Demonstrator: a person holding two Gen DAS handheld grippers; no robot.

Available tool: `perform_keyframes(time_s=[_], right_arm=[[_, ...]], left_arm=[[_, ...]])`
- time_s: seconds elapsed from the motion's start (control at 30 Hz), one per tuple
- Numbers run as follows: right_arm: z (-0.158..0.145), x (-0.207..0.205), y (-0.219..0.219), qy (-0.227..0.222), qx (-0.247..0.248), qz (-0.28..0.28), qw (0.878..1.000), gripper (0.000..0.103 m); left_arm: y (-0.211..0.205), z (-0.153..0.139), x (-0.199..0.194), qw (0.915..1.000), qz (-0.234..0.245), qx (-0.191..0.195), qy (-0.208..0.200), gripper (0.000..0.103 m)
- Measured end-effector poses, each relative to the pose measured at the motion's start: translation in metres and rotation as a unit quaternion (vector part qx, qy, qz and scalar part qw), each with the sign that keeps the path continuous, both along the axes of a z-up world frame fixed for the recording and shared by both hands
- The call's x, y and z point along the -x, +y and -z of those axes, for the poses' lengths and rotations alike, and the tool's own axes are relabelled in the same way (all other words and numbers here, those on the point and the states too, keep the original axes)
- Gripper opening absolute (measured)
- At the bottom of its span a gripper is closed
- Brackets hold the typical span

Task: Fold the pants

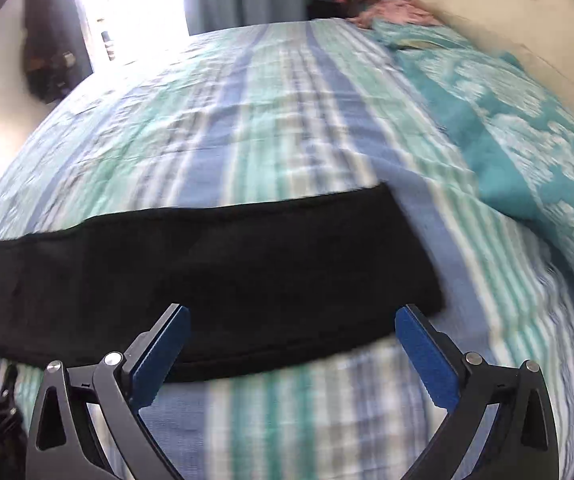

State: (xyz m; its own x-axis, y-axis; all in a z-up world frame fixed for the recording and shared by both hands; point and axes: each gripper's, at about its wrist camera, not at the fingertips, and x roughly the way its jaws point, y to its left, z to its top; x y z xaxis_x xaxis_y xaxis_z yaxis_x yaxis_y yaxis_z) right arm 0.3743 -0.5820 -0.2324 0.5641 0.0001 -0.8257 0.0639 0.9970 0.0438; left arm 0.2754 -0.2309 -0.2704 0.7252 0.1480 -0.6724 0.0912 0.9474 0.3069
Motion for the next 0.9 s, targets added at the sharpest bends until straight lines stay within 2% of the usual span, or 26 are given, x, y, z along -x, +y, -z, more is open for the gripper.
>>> perform_keyframes(time_s=[0.1, 0.13, 0.2, 0.23, 0.27, 0.33, 0.37, 0.4, 0.43, 0.5, 0.53, 0.63, 0.73, 0.77, 0.9], right_arm=[[0.008, -0.022, 0.077, -0.003, 0.020, -0.085, 0.996, 0.102], [0.017, -0.029, 0.094, 0.008, 0.031, -0.096, 0.995, 0.102], [0.046, -0.038, 0.112, 0.059, 0.052, -0.088, 0.993, 0.102], [0.057, -0.036, 0.108, 0.076, 0.046, -0.071, 0.993, 0.103], [0.058, -0.030, 0.092, 0.060, 0.011, -0.054, 0.997, 0.103], [0.054, -0.024, 0.056, 0.052, 0.011, 0.011, 0.999, 0.103], [0.051, -0.021, 0.035, 0.054, 0.001, 0.032, 0.998, 0.099], [0.047, -0.015, 0.020, 0.049, -0.020, 0.039, 0.998, 0.089], [0.040, -0.010, 0.012, 0.050, -0.016, 0.048, 0.997, 0.091], [0.026, 0.002, 0.009, 0.066, 0.050, 0.089, 0.993, 0.091], [0.017, 0.010, 0.013, 0.057, 0.041, 0.087, 0.994, 0.091], [-0.006, 0.044, 0.037, 0.025, -0.025, 0.095, 0.995, 0.091], [-0.023, 0.085, 0.083, -0.011, -0.092, 0.085, 0.992, 0.092], [-0.027, 0.099, 0.097, -0.020, -0.103, 0.084, 0.991, 0.094], [-0.027, 0.151, 0.157, -0.038, -0.112, 0.086, 0.989, 0.096]], left_arm=[[0.000, 0.000, 0.000, 1.0000, 0.000, 0.000, 0.001, 0.102], [0.000, 0.000, 0.001, 1.0000, 0.000, 0.001, 0.001, 0.102], [0.000, 0.001, 0.001, 1.0000, 0.000, 0.001, 0.002, 0.102], [0.000, 0.001, 0.001, 1.0000, 0.000, 0.001, 0.002, 0.102], [0.000, 0.001, 0.001, 1.0000, 0.000, 0.000, 0.002, 0.102], [0.000, 0.001, 0.001, 1.0000, 0.000, -0.001, 0.001, 0.102], [0.000, 0.001, 0.001, 1.0000, 0.000, -0.003, 0.001, 0.102], [-0.001, 0.001, 0.001, 1.0000, -0.001, -0.005, 0.000, 0.102], [-0.001, 0.001, 0.001, 1.0000, -0.001, -0.006, 0.000, 0.102], [0.000, 0.000, 0.000, 1.0000, -0.001, -0.005, 0.002, 0.102], [-0.001, 0.000, 0.000, 1.0000, -0.001, -0.006, 0.004, 0.102], [-0.002, -0.005, -0.004, 0.9997, -0.002, -0.012, 0.022, 0.102], [0.004, -0.016, -0.003, 0.9968, 0.017, -0.005, 0.078, 0.102], [0.010, -0.021, 0.004, 0.9956, 0.026, 0.000, 0.090, 0.102], [0.054, -0.031, 0.053, 0.9934, 0.056, 0.020, 0.097, 0.103]])
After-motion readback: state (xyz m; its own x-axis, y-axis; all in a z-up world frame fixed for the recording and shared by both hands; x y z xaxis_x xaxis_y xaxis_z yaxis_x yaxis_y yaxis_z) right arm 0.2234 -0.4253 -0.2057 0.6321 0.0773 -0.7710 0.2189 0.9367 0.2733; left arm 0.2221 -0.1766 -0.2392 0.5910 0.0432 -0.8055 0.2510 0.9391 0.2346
